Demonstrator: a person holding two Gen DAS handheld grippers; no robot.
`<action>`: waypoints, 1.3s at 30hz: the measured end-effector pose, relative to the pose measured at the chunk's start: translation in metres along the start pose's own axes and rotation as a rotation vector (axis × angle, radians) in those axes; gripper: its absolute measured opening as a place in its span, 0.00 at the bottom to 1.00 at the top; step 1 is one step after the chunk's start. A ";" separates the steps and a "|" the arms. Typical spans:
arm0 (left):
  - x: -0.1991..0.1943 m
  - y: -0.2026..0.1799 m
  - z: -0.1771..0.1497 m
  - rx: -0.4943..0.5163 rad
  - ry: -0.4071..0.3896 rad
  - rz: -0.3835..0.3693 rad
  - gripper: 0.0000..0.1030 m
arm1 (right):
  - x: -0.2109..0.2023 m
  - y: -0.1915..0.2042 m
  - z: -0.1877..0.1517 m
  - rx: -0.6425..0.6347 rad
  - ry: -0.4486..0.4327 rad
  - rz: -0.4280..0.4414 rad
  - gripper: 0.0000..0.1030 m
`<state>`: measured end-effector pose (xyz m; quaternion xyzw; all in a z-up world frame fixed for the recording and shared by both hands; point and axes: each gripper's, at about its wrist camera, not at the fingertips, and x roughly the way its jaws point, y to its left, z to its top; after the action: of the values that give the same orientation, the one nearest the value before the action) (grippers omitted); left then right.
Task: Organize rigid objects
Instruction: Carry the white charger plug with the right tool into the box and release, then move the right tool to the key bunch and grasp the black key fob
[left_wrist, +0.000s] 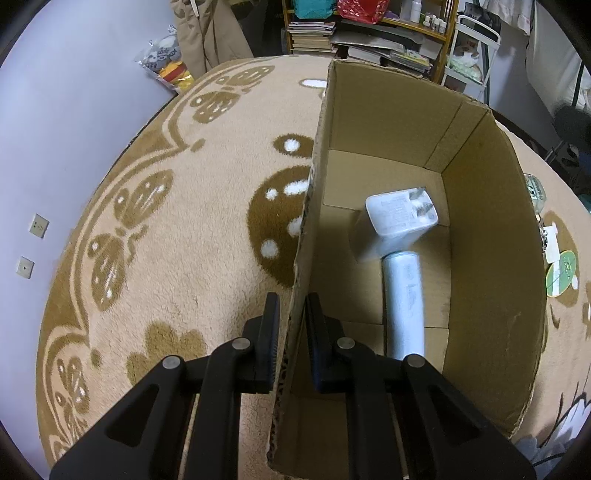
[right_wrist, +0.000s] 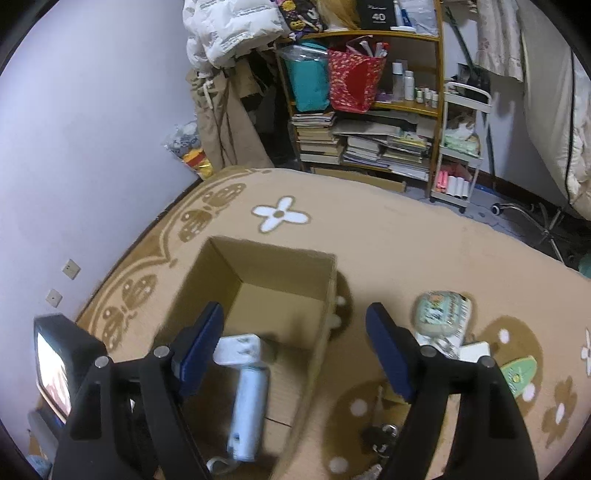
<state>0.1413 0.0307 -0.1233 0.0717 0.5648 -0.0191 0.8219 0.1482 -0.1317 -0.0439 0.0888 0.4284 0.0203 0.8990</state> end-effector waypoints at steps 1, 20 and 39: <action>0.000 0.001 0.000 0.002 0.001 0.000 0.12 | -0.002 -0.003 -0.003 0.005 0.000 -0.007 0.81; -0.003 0.001 -0.001 0.014 -0.007 0.016 0.13 | 0.006 -0.062 -0.077 0.166 0.103 -0.054 0.81; -0.001 0.000 -0.003 0.017 -0.002 0.020 0.13 | 0.033 -0.095 -0.141 0.252 0.243 -0.105 0.81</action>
<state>0.1384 0.0307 -0.1230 0.0844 0.5630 -0.0155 0.8220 0.0561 -0.2016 -0.1727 0.1752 0.5369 -0.0702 0.8222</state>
